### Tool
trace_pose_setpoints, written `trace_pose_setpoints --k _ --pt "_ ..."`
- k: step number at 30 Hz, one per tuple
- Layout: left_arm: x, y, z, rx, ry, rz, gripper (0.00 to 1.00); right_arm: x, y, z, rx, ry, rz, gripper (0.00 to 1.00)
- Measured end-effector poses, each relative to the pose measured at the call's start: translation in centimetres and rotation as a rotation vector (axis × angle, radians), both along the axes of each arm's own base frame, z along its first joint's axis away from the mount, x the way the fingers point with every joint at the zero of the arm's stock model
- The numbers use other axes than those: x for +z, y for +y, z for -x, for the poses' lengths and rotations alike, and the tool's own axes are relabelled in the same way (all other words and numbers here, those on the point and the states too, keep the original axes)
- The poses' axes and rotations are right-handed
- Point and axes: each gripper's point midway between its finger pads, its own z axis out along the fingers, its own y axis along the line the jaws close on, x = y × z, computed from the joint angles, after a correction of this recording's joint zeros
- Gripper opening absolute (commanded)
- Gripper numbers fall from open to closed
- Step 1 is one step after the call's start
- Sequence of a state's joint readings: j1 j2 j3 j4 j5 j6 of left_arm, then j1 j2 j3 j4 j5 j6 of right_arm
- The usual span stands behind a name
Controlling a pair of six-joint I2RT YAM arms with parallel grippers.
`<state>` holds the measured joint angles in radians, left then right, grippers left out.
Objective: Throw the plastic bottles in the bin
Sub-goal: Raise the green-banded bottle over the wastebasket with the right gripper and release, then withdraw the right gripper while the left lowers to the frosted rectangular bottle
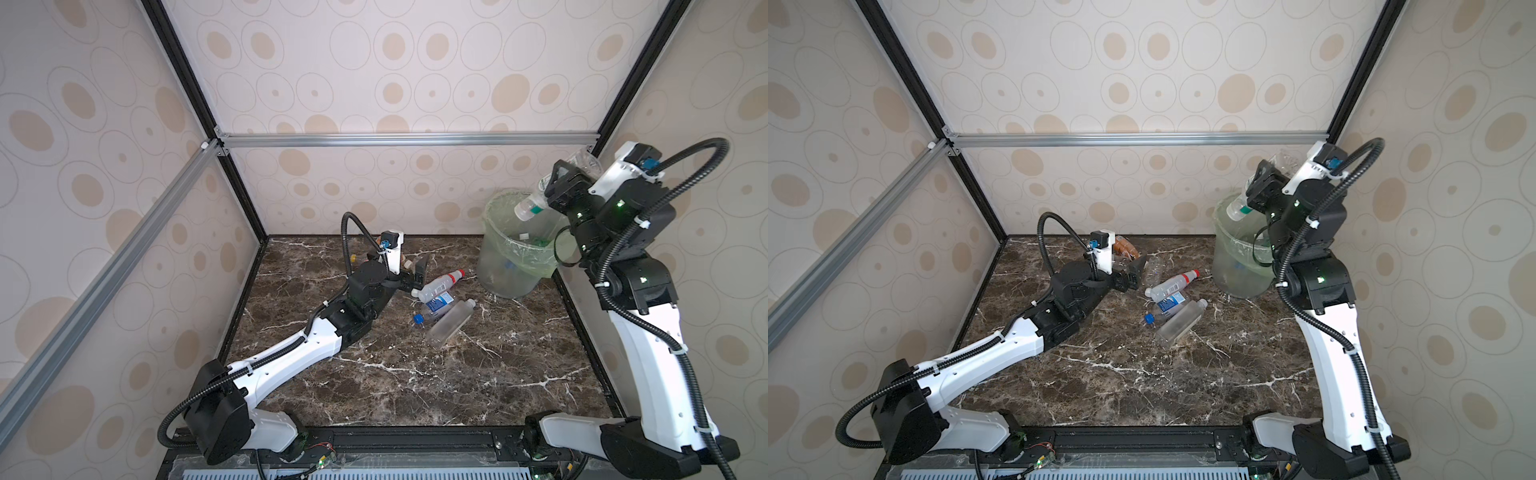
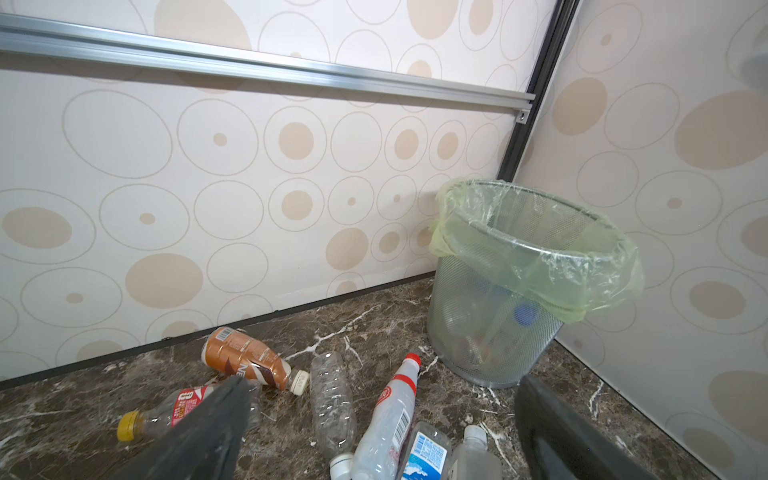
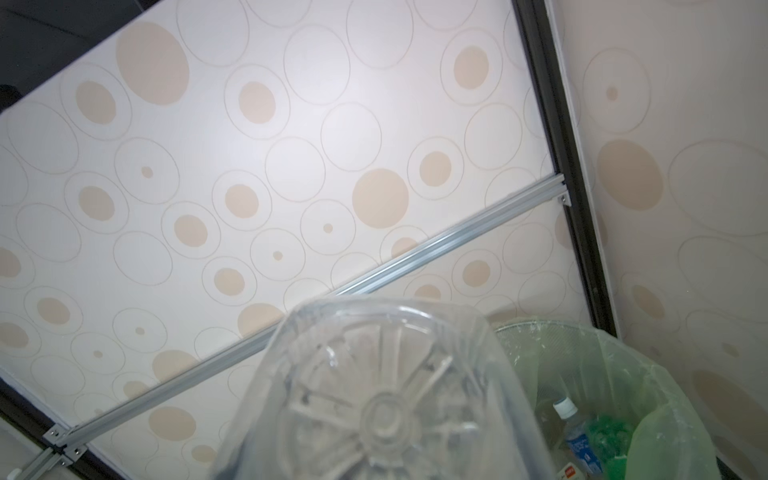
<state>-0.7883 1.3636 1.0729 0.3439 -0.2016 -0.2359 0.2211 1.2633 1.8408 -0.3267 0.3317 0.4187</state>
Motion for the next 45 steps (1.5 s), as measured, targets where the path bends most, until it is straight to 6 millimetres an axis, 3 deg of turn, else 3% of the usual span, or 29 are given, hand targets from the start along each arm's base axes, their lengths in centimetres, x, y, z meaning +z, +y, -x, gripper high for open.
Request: trace_pose_setpoints --k 3,5,6,7,9,10,12,14,16,17,20,25,28,38,41,45 --pt "-0.5 -0.2 -0.2 -0.003 0.01 -0.005 0.99 0.7 -1.1 -0.3 -0.041 -0.018 0.002 0.37" --pt "-1.1 -0.4 -0.4 -0.003 0.02 -0.013 0.99 -0.4 -2.6 -1.9 -0.076 0.01 -0.019 0.39" --pt "-1.4 -0.6 -0.5 -0.004 0.027 -0.017 0.99 -1.2 -3.6 -3.0 -0.097 0.029 -0.038 0.43" --pt "-1.6 -0.7 -0.5 -0.006 0.032 -0.019 0.99 -2.5 -4.7 -4.4 -0.122 0.059 -0.06 0.55" --pt "-1.9 -0.8 -0.6 -0.01 0.039 -0.02 0.99 -5.8 -6.8 -7.7 -0.143 0.14 -0.115 0.91" --pt "-2.1 -0.9 -0.5 -0.013 0.043 -0.021 0.99 -8.2 -7.6 -9.7 -0.139 0.195 -0.151 1.0" --pt "-2.1 -0.9 -0.5 -0.016 0.048 -0.018 0.99 -13.8 -8.6 -13.4 -0.119 0.326 -0.217 1.0" --pt "-2.4 -0.9 -0.5 -0.018 0.054 -0.016 0.99 -19.5 -8.9 -15.4 -0.101 0.455 -0.279 1.0" --pt "-3.0 -0.9 -0.4 -0.019 0.066 -0.021 0.99 -23.8 -8.5 -15.5 -0.09 0.561 -0.324 1.0" --pt "-3.4 -0.9 -0.4 -0.019 0.073 -0.025 0.99 -25.0 -8.2 -15.2 -0.086 0.596 -0.34 1.0" --pt "-4.3 -0.8 -0.2 -0.022 0.09 -0.033 0.99 -23.8 -7.5 -14.5 -0.06 0.577 -0.361 1.0" --pt "-4.8 -1.0 -0.1 -0.032 0.104 -0.026 0.99 -17.5 -7.0 -12.3 -0.024 0.437 -0.368 1.0" --pt "-4.7 -1.0 0.0 -0.037 0.108 -0.017 0.99 -15.1 -6.7 -11.5 -0.008 0.38 -0.368 1.0" --pt "-4.3 0.3 1.4 -0.037 0.118 0.019 0.99 -15.0 -5.0 -11.3 0.036 0.387 -0.369 1.0" --pt "-4.4 0.7 1.8 -0.037 0.142 0.035 0.99 -15.2 -3.2 -10.8 0.069 0.403 -0.347 1.0" --pt "-5.2 0.9 2.4 -0.041 0.21 0.054 0.99 -15.4 1.2 -9.2 0.16 0.44 -0.279 1.0"
